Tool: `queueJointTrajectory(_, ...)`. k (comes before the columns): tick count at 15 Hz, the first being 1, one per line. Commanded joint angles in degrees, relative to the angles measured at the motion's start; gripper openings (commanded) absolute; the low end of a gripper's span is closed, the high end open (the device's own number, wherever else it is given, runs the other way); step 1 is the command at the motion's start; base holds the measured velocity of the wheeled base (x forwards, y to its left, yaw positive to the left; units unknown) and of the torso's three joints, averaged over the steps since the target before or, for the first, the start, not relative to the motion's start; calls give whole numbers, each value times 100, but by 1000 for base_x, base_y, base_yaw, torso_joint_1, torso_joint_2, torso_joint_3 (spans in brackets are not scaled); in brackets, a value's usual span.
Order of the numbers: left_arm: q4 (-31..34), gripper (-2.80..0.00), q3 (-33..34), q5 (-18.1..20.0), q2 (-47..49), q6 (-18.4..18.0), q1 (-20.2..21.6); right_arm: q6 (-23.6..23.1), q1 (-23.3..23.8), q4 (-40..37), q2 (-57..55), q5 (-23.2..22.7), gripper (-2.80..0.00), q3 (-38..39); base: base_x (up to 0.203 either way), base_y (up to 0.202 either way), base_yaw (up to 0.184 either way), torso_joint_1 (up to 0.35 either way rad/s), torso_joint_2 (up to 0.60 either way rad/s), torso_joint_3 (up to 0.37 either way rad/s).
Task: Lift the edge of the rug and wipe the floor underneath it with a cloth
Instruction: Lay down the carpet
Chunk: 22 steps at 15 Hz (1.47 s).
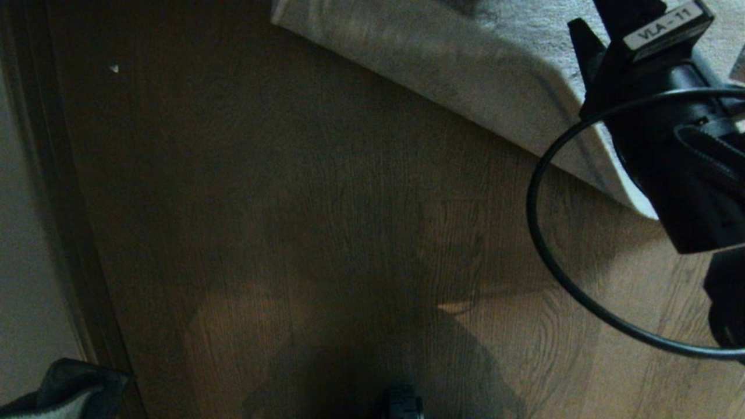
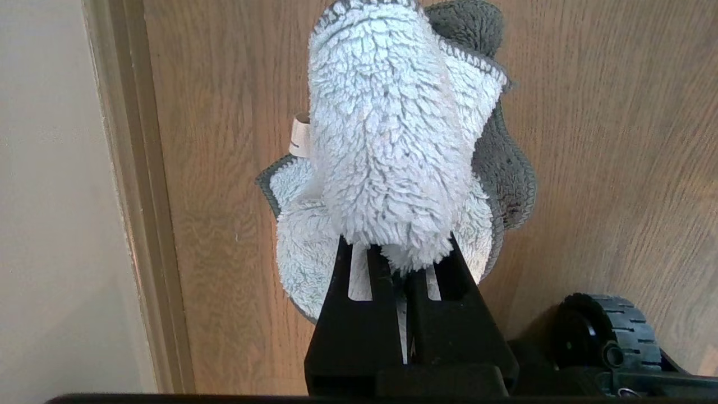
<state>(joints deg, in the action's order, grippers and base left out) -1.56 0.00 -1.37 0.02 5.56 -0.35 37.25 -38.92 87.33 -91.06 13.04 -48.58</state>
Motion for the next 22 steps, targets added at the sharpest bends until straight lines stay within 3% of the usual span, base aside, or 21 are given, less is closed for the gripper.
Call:
queueJointTrajectory(1,-2,-280,0,-4,-2,7,0,32,-260,262,-13,5,0,264,0,0,0,0,0,0)
queueJointTrajectory(8,-2,-280,0,-4,-2,7,0,115,-867,262,-250,5,0,879,0,0,0,0,0,0)
queueJointTrajectory(22,-2,-280,0,-4,-2,7,0,71,-863,262,-737,40,0,1264,0,0,0,0,0,0)
